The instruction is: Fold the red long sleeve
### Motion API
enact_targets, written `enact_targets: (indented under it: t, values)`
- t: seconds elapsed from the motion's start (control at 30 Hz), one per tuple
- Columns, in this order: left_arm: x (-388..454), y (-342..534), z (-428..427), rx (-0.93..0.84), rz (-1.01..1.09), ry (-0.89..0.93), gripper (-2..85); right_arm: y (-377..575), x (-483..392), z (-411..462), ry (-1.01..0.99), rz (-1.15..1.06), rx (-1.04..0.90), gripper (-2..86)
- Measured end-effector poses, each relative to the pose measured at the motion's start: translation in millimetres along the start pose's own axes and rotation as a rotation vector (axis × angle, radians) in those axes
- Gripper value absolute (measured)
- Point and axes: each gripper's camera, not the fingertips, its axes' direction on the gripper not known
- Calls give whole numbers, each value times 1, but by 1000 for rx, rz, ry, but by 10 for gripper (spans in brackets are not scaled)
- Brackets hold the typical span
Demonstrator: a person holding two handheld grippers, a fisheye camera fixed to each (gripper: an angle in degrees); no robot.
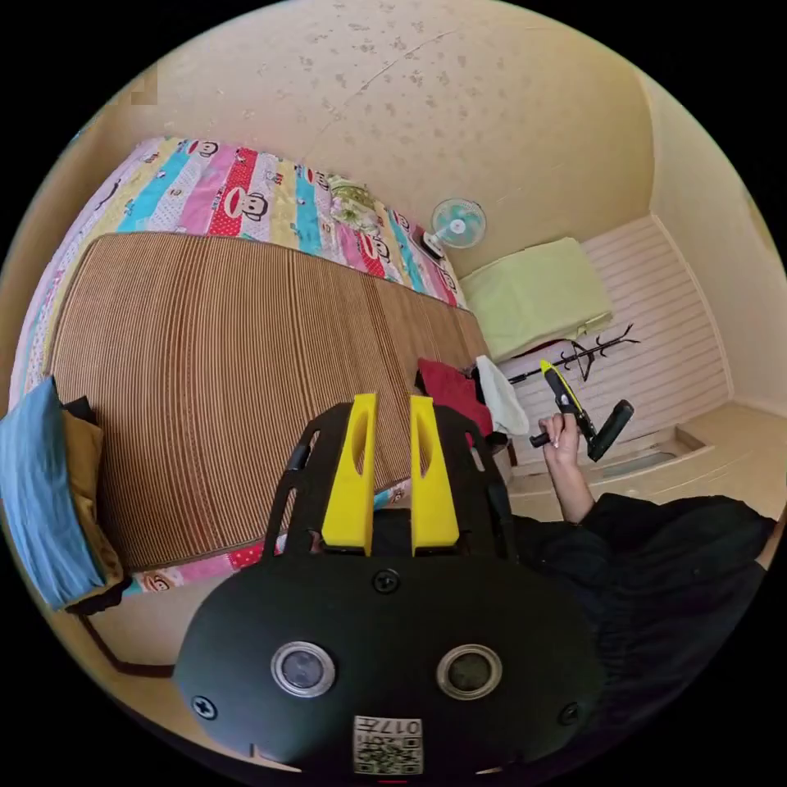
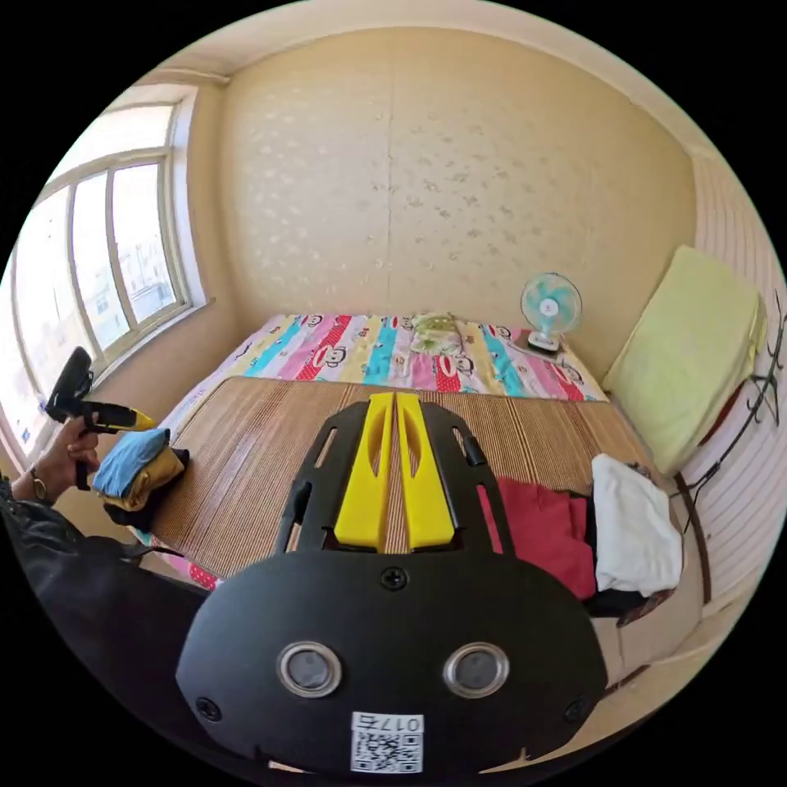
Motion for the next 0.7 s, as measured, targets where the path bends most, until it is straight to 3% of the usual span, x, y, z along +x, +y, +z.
enact_targets:
  t: [0.13,0.4,0.57,0.63,0.7]
  values:
    - [35,-6,85,-114,84,80,66,50,124,48,56,311,-351,36]
    - [54,-20,146,-208,105,40,66,7,265,85,184,326,-424,109]
    - [32,-34,164,-266,38,13,66,20,336,173,114,473,-720,94]
    - [24,-39,159,-255,23,-13,66,18,333,163,94,465,-657,35]
    - [13,-45,154,-250,1,-41,66,11,310,136,-114,368,-536,23]
